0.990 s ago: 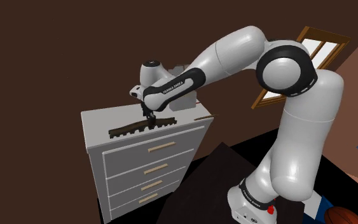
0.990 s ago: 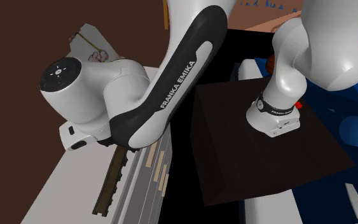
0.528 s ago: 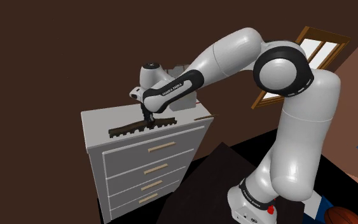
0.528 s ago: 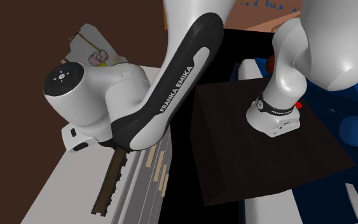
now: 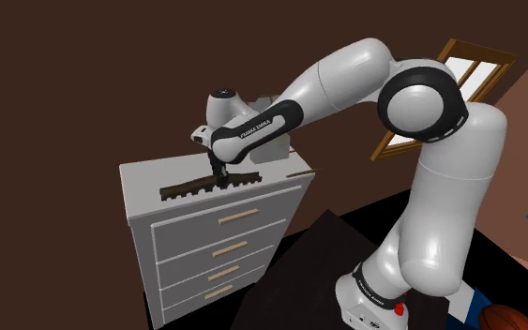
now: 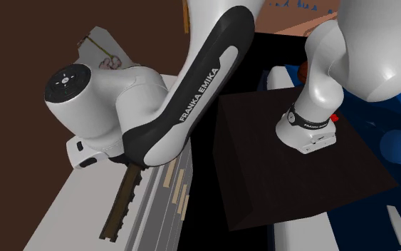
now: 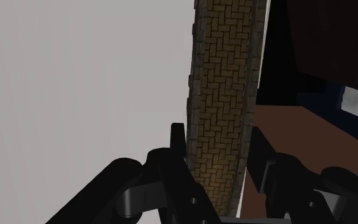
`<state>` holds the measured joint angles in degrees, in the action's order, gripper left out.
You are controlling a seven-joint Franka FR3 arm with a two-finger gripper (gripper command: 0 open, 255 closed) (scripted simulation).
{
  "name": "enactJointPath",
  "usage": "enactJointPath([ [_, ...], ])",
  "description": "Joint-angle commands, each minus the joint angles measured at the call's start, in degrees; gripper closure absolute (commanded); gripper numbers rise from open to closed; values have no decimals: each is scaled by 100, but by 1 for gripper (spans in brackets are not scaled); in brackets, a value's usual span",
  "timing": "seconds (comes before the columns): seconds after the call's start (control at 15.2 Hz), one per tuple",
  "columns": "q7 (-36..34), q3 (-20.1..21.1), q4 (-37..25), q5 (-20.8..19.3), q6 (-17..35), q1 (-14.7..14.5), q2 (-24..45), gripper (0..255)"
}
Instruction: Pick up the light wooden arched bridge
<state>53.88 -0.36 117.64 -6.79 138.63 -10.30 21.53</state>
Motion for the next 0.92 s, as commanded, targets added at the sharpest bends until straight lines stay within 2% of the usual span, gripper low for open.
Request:
enactJointPath([
  [0.0,19,5,-9,13,-123,5,-118,255],
  [0.86,106,28,-183,78,-845,11,-669,255],
])
